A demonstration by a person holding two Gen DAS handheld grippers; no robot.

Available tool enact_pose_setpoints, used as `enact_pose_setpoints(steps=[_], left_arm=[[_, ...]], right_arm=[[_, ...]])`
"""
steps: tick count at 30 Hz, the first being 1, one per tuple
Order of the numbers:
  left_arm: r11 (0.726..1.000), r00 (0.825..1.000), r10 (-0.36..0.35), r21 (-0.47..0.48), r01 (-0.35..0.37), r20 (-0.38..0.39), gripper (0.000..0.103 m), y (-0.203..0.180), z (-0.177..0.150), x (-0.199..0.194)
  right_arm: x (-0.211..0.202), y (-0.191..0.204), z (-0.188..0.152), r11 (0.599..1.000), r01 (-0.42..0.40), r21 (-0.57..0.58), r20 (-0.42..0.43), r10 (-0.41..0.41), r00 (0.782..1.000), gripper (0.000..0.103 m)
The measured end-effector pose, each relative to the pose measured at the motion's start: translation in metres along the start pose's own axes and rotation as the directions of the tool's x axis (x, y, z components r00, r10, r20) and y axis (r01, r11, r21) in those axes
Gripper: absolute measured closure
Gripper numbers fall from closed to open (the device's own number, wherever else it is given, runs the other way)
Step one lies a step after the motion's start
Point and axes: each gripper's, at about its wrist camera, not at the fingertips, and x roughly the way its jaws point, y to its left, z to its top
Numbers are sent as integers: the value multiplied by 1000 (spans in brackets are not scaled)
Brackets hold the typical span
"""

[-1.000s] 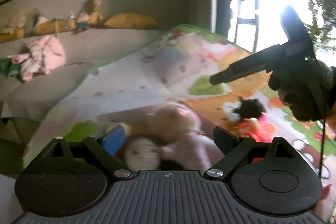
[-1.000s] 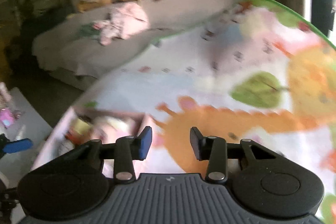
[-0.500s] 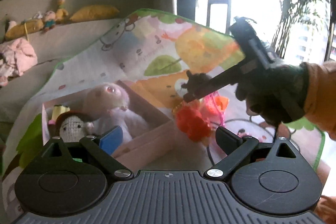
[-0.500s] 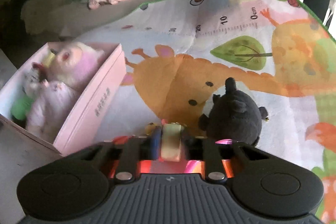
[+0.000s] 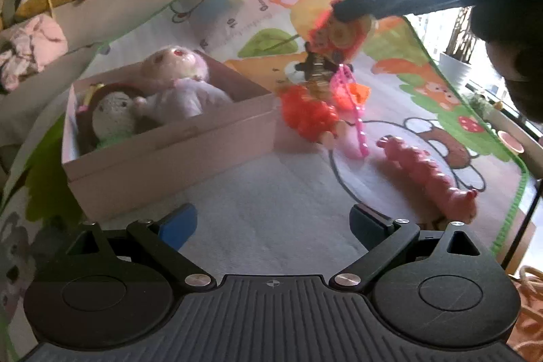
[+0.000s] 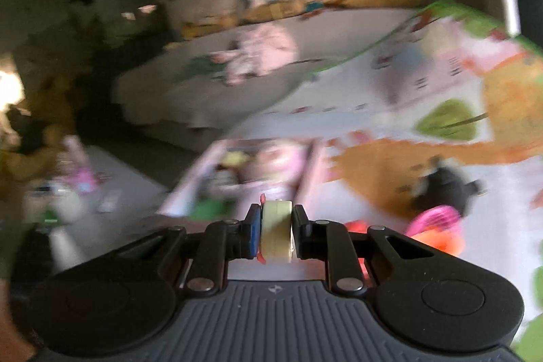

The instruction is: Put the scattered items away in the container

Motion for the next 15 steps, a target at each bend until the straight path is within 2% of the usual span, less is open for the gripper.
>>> enact_pose_setpoints(steps=[2,3,7,12,15], left_arm=[[1000,1000,-9,25,9,11,4,-4,1,-6],[999,1000,-14,36,14,17,4,-6,2,-10],[998,1000,-14,56,14,14,3,-11,4,-15],[998,1000,-5,55,6,-19,3,-10,-1,-10],[999,999,-13,40,15,-41,3,-10,-3,-2]], right_arm=[[6,3,-7,999,-39,26,-38,40,998,84],[10,2,-10,999,-23,31,-48,24,999,84],[18,-11,-24,991,129,29,-50,-128,991,81],[16,-37,-35,956,292,-2,-31,-292,956,80],[26,-42,-43,948,314,-48,-43,-316,948,67]])
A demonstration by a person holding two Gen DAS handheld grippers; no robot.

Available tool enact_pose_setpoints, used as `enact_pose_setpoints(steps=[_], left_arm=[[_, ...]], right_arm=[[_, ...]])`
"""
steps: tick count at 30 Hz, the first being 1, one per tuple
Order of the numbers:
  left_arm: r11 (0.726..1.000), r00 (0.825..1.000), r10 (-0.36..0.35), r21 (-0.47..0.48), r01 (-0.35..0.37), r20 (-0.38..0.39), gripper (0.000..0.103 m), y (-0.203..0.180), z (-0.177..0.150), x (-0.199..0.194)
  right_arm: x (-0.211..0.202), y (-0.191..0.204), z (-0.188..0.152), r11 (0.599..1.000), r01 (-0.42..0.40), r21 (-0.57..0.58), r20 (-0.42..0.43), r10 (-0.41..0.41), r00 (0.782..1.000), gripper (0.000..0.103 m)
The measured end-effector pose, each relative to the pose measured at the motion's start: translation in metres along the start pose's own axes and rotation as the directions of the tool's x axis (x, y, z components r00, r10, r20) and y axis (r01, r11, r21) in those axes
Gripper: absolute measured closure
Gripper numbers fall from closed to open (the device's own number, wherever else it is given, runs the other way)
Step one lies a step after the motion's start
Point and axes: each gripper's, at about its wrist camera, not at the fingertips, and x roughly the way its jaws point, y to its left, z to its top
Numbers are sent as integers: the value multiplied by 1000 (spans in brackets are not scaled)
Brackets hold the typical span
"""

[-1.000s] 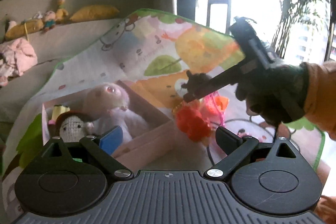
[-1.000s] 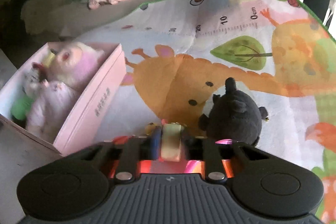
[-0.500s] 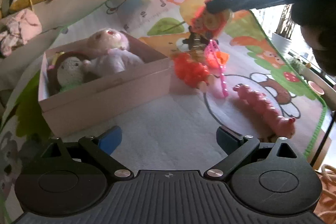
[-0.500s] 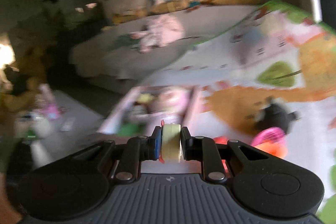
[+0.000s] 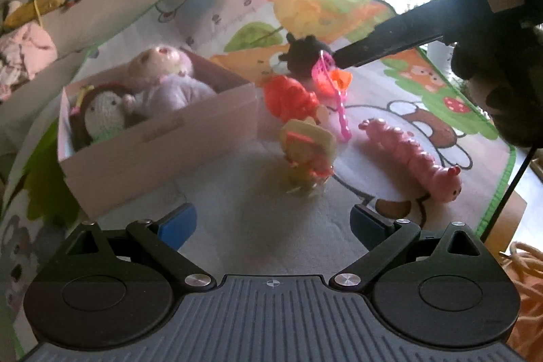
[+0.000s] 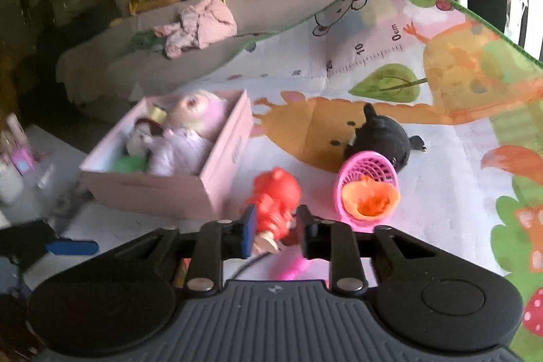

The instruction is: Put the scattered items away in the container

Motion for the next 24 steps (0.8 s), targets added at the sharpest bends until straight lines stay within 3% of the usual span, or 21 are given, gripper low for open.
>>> enact_pose_setpoints(steps=[5,10,13,15,16,19,24], left_arm=[[1000,1000,-19,-2,19,-18,3,-3,-2,9],[1000,999,-7,-12,7,-31,3,3,-4,10],[999,999,-3,-33,2,-42,3,7,-3,15],[999,999,-10,-38,8,-46,3,7,-2,17],[999,999,-14,-36,12,-49,3,7,-2,18],[1000,998,-19,-22,18,-58,3,4,-2,20],[1000,998,-30,5,30,-46,3,-4,10,30]], right_arm=[[19,-5,-1,990,135,-45,52,-133,990,59],[42,-47,9,970,222,102,52,-228,972,59],[65,-78,10,941,277,195,-10,-281,960,59],[76,-93,5,938,248,244,-71,-238,969,73],[79,-95,2,940,226,254,-85,-211,974,87],[71,-88,-8,953,205,224,-62,-196,979,93],[30,-84,-20,953,196,230,15,-205,979,95]])
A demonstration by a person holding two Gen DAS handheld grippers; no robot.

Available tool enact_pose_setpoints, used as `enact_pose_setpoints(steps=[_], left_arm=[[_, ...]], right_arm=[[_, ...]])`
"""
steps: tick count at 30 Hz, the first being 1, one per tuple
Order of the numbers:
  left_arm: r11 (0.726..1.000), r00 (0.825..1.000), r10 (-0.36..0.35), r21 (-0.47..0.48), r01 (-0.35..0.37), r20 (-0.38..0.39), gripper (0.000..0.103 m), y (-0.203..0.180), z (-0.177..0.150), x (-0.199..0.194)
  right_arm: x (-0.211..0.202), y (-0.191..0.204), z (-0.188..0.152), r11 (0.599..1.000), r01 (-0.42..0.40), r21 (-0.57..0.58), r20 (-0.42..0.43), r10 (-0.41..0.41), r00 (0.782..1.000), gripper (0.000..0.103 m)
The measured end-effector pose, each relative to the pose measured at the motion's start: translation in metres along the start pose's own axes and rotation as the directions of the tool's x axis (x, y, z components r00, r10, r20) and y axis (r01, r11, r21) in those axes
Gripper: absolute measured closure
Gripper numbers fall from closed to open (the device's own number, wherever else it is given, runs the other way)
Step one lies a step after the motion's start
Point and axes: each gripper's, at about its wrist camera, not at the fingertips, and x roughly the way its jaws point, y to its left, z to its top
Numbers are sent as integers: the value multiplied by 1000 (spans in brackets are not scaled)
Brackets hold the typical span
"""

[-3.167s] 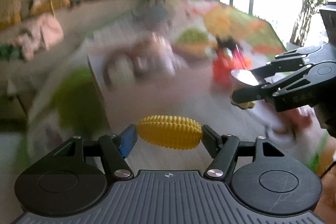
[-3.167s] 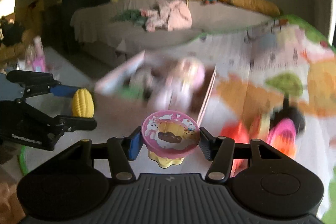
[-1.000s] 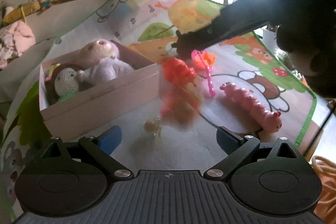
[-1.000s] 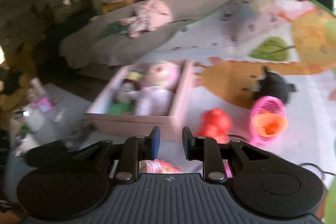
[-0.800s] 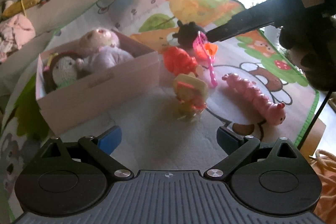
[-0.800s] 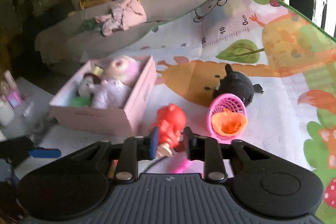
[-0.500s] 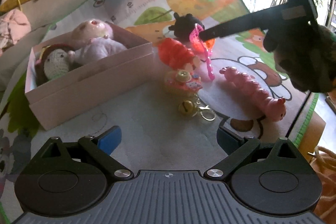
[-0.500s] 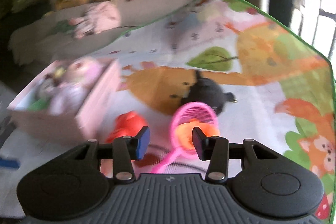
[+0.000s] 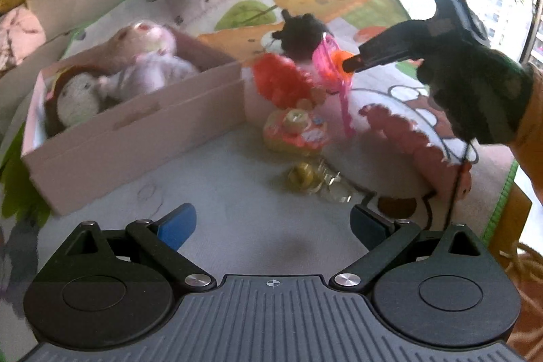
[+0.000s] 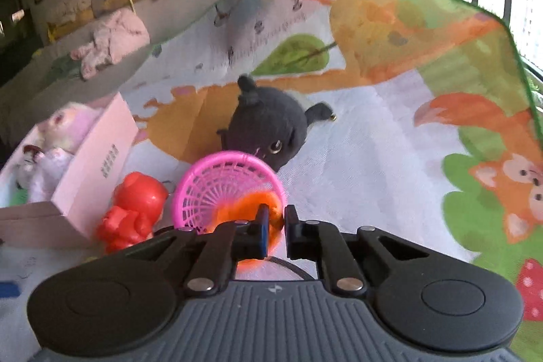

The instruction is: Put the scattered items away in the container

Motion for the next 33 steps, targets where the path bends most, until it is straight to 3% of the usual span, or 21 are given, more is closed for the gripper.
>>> enact_pose_setpoints(steps=[5,9,10,11,13,21,30,33], left_arm=[[998,1000,7,55,-8,14,3,-15,25,29],[992,1000,13,123,-14,9,4,-31,40,53],[991,1000,17,135,-18,11,8,-34,42,58],[990,1000,22,142,-23,11,25,-37,44,62],[990,1000,29,142,-29,3,41,-38,45,68],[990,1000,20,136,-18,-17,41,-25,19,34],[995,998,12,96,-7,-57,40,3,-28,-30],[996,998,12,88,-8,-55,29,9,-36,-42]], right_arm=[[-47,-9,-10,999,-36,7,79,36,996,95],[-65,-8,-21,995,-100,12,61,99,993,95],[-67,-5,-24,993,-114,9,51,114,992,95],[-69,-2,-27,991,-131,3,40,130,991,95],[-71,5,-33,987,-162,-11,23,162,987,95],[-65,44,-51,965,-258,-52,-42,256,966,94],[-59,101,-73,909,-397,-126,-169,375,912,94],[-59,105,-77,913,-386,-134,-177,361,916,81]])
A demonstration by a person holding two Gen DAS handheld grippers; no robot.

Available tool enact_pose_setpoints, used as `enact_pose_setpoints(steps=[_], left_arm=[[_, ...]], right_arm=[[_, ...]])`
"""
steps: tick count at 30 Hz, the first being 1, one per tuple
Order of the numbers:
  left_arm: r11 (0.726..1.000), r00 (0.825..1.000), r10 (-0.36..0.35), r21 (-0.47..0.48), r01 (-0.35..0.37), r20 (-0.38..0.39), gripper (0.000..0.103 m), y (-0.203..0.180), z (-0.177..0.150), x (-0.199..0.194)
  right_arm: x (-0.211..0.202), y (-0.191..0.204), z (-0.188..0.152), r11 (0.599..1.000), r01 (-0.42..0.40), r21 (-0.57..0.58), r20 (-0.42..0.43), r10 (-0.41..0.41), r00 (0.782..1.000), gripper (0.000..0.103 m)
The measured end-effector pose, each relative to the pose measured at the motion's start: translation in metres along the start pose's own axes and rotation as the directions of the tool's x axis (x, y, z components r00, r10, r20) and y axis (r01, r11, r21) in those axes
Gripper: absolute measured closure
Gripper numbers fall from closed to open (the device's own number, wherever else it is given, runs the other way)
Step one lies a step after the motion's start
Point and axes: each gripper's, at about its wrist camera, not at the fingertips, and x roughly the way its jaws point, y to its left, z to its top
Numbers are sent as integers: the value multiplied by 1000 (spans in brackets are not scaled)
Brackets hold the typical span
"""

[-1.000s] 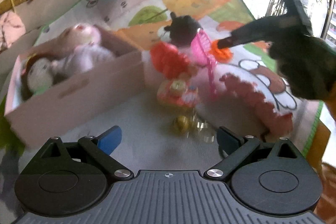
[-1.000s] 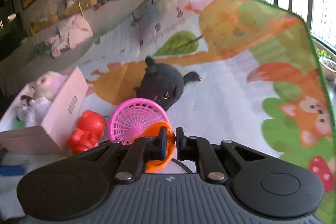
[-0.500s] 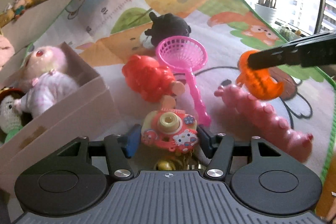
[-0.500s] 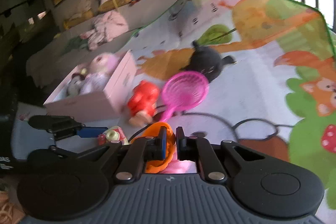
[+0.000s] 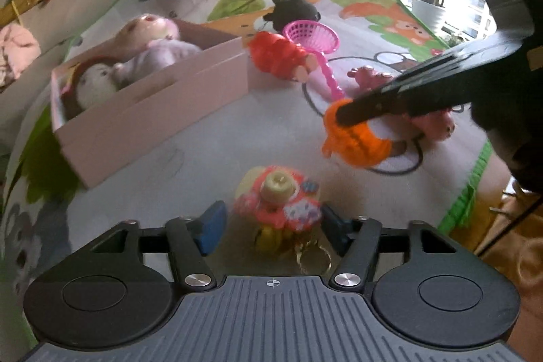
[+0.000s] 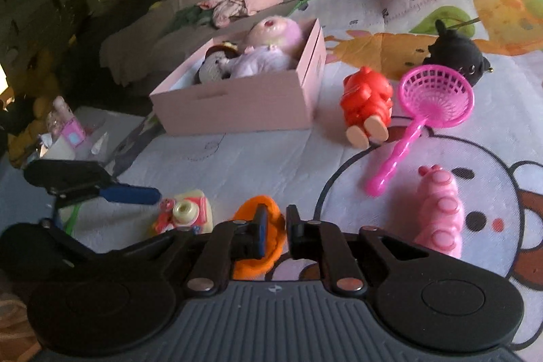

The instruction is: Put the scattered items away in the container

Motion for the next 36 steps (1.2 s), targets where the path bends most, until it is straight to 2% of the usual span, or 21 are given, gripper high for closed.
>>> enact_pose_setpoints(steps=[2,5,9,11,14,16,18,21,23,25,27,29,31,33,36], left_arm=[[1000,1000,-5,9,5,0,23,1,-3,-6],[999,1000,-1,47,2,-16,19,-1,-8,-8],[996,996,75,56,-73,-41,16,7,-12,-5],[989,989,141,52,-139,-37,12,16,-11,-7],[962,963,267,65,-264,-28,11,26,-8,-9],[954,954,298,47,-297,-27,11,34,-6,-11],[964,964,266,12,-266,-18,11,38,-6,-16],[987,987,158,-20,-158,-10,10,36,-8,-22],[996,996,86,3,-86,-24,9,27,-11,-21],[997,997,60,50,-57,-51,9,15,-16,-15],[994,995,79,74,-75,-62,6,12,-17,-10],[990,990,132,60,-129,-55,6,18,-14,-9],[974,974,223,45,-221,-41,7,26,-10,-9],[961,961,275,23,-274,-36,7,34,-7,-9],[963,963,270,-10,-270,-27,7,39,-4,-12]], right_arm=[[-4,-1,-2,1000,29,-5,14,-29,999,62],[-11,-2,-3,998,55,-27,29,-54,998,57],[-17,-2,-8,997,57,-59,35,-55,998,42],[-17,-1,-9,996,56,-69,34,-53,998,41],[-14,2,-8,996,47,-79,32,-45,999,41],[-14,5,-9,995,40,-92,30,-37,999,40],[-14,8,-10,993,30,-111,27,-27,999,39],[-13,13,-12,991,24,-132,21,-21,1000,35],[-12,13,-12,991,23,-131,16,-21,1000,33],[-11,12,-12,991,24,-129,14,-22,1000,33],[-12,12,-13,991,26,-130,15,-24,1000,32],[-12,12,-14,991,27,-132,17,-25,1000,30],[-13,13,-14,990,24,-136,20,-22,1000,27],[-12,15,-15,990,17,-143,17,-14,1000,27],[-10,17,-15,988,7,-154,8,-6,1000,27]])
